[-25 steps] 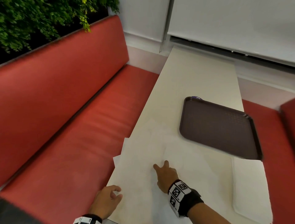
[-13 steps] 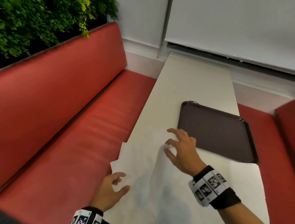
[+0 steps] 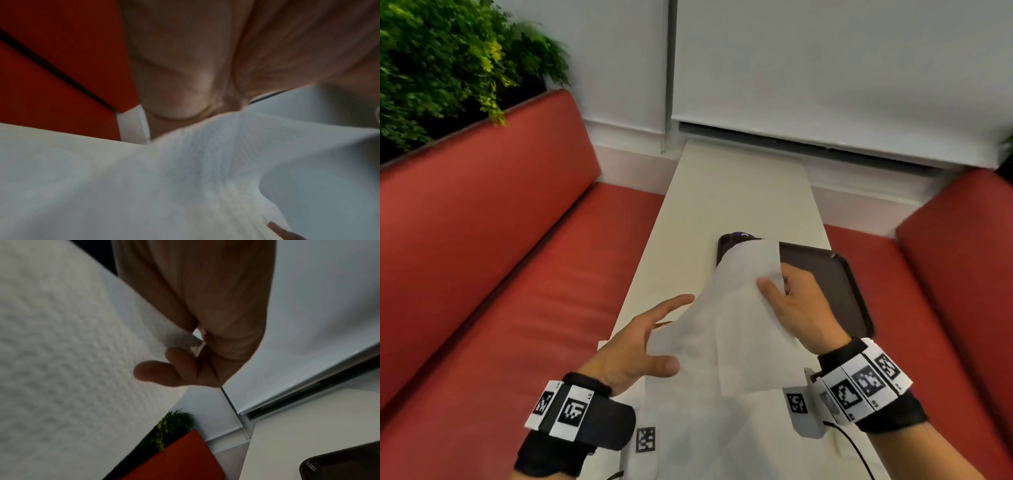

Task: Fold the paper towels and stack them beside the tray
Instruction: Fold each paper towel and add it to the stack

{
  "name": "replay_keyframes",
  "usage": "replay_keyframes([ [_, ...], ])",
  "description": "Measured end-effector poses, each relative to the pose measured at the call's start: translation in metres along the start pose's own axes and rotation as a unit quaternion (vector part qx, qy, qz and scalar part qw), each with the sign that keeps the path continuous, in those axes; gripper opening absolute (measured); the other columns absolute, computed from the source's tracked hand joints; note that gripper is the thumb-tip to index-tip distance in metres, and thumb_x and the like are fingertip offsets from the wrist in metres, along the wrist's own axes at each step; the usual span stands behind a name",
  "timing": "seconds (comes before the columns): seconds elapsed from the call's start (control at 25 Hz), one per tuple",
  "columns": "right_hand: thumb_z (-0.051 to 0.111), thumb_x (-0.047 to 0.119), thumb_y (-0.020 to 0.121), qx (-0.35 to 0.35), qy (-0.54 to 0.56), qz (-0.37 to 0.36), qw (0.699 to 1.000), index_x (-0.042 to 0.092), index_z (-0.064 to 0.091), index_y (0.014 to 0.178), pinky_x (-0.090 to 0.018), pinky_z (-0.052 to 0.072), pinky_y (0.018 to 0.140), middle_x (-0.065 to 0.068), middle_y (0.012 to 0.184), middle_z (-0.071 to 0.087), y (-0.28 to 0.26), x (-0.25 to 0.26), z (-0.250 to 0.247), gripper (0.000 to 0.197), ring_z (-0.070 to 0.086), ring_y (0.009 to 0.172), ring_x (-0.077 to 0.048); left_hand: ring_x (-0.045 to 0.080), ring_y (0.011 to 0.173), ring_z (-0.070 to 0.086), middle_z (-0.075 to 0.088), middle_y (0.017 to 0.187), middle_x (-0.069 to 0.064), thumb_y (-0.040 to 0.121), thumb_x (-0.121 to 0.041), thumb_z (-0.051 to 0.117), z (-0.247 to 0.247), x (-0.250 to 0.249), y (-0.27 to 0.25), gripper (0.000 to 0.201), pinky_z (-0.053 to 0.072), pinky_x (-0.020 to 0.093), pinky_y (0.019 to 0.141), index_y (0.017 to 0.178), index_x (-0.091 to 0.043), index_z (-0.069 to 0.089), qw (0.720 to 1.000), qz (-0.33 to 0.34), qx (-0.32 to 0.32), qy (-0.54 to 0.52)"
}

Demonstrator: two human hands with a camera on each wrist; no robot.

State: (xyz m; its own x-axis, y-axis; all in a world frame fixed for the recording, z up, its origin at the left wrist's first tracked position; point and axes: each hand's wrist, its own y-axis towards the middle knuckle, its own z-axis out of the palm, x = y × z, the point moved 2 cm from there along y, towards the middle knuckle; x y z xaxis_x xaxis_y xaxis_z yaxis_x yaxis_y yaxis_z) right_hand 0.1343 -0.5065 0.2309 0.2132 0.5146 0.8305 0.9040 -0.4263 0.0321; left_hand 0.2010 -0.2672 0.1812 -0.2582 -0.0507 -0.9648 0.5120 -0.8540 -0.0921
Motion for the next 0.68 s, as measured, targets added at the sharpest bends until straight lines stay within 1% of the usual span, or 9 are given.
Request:
replay_keyframes([
  [0.04, 0.055, 0.024, 0.094, 0.002, 0.011, 0.015, 1.0, 0.015, 0.065, 0.108, -0.039, 0.056, 0.083, 0.003, 0.101, 0.07, -0.001, -0.005, -0.005, 0.019, 0.067, 0.091, -0.015, 0.027, 0.12, 0.055, 0.058, 0.129, 0.007, 0.043, -0.046, 0.089, 0.002, 0.0, 0.003, 0.102, 0.043, 0.049, 0.1, 0.132, -0.022, 0.048, 0.999, 0.001, -0.017, 0.037],
  [0.08, 0.055, 0.024, 0.094, 0.003, 0.031, 0.028, 0.999, 0.015, 0.065, 0.109, -0.041, 0.056, 0.084, 0.002, 0.102, 0.071, -0.002, -0.009, -0.009, 0.02, 0.068, 0.091, -0.016, 0.026, 0.115, 0.059, 0.063, 0.123, 0.007, 0.047, -0.045, 0.089, 0.005, -0.001, 0.005, 0.089, 0.046, 0.047, 0.097, 0.125, -0.021, 0.054, 0.997, 0.003, -0.045, 0.062],
  [0.16, 0.057, 0.025, 0.094, 0.022, 0.093, 0.048, 0.994, 0.014, 0.065, 0.111, -0.043, 0.057, 0.084, 0.001, 0.103, 0.073, -0.008, -0.014, -0.016, 0.022, 0.07, 0.093, -0.018, 0.029, 0.105, 0.065, 0.07, 0.109, 0.007, 0.06, -0.043, 0.081, 0.01, -0.005, 0.011, 0.059, 0.052, 0.044, 0.089, 0.11, -0.016, 0.065, 0.991, 0.006, -0.124, 0.049],
  [0.24, 0.061, 0.028, 0.09, 0.077, 0.177, 0.072, 0.979, 0.012, 0.063, 0.116, -0.043, 0.055, 0.086, -0.002, 0.109, 0.072, -0.016, -0.016, -0.021, 0.031, 0.07, 0.098, -0.022, 0.031, 0.098, 0.067, 0.073, 0.102, 0.01, 0.074, -0.029, 0.069, 0.014, -0.01, 0.017, 0.036, 0.055, 0.041, 0.083, 0.103, -0.008, 0.067, 0.982, 0.011, -0.188, 0.009],
  [0.32, 0.063, 0.024, 0.086, 0.136, 0.248, 0.116, 0.952, 0.008, 0.063, 0.117, -0.045, 0.055, 0.088, -0.008, 0.113, 0.071, -0.026, -0.02, -0.024, 0.035, 0.068, 0.102, -0.028, 0.029, 0.093, 0.068, 0.073, 0.098, 0.011, 0.081, -0.018, 0.062, 0.014, -0.014, 0.021, 0.023, 0.057, 0.037, 0.079, 0.1, -0.005, 0.068, 0.975, 0.025, -0.221, 0.007],
  [0.36, 0.062, 0.019, 0.086, 0.156, 0.263, 0.128, 0.943, 0.005, 0.063, 0.116, -0.045, 0.055, 0.087, -0.011, 0.113, 0.071, -0.03, -0.022, -0.026, 0.034, 0.068, 0.102, -0.03, 0.027, 0.09, 0.069, 0.073, 0.097, 0.011, 0.083, -0.014, 0.061, 0.015, -0.016, 0.022, 0.019, 0.058, 0.035, 0.078, 0.098, -0.004, 0.068, 0.974, 0.028, -0.225, 0.008],
  [0.48, 0.056, 0.009, 0.09, 0.164, 0.262, 0.114, 0.944, 0.002, 0.063, 0.115, -0.041, 0.058, 0.083, -0.014, 0.113, 0.07, -0.036, -0.025, -0.033, 0.027, 0.068, 0.103, -0.031, 0.028, 0.089, 0.069, 0.073, 0.098, 0.014, 0.081, -0.014, 0.061, 0.016, -0.02, 0.022, 0.021, 0.058, 0.037, 0.077, 0.098, -0.003, 0.067, 0.977, 0.026, -0.211, 0.005],
  [0.6, 0.055, 0.01, 0.089, 0.136, 0.292, 0.079, 0.944, 0.003, 0.063, 0.117, -0.038, 0.058, 0.081, -0.014, 0.114, 0.069, -0.038, -0.025, -0.041, 0.03, 0.067, 0.104, -0.03, 0.03, 0.094, 0.068, 0.071, 0.104, 0.015, 0.082, -0.012, 0.061, 0.017, -0.023, 0.023, 0.025, 0.058, 0.038, 0.08, 0.104, -0.001, 0.064, 0.984, 0.026, -0.178, -0.004],
  [0.68, 0.06, 0.014, 0.083, 0.11, 0.315, 0.056, 0.941, 0.006, 0.068, 0.109, -0.032, 0.058, 0.077, -0.014, 0.108, 0.072, -0.04, -0.024, -0.045, 0.029, 0.069, 0.099, -0.028, 0.029, 0.098, 0.067, 0.07, 0.107, 0.016, 0.079, -0.012, 0.07, 0.015, -0.021, 0.026, 0.03, 0.057, 0.036, 0.08, 0.106, 0.0, 0.065, 0.986, 0.039, -0.159, -0.024],
])
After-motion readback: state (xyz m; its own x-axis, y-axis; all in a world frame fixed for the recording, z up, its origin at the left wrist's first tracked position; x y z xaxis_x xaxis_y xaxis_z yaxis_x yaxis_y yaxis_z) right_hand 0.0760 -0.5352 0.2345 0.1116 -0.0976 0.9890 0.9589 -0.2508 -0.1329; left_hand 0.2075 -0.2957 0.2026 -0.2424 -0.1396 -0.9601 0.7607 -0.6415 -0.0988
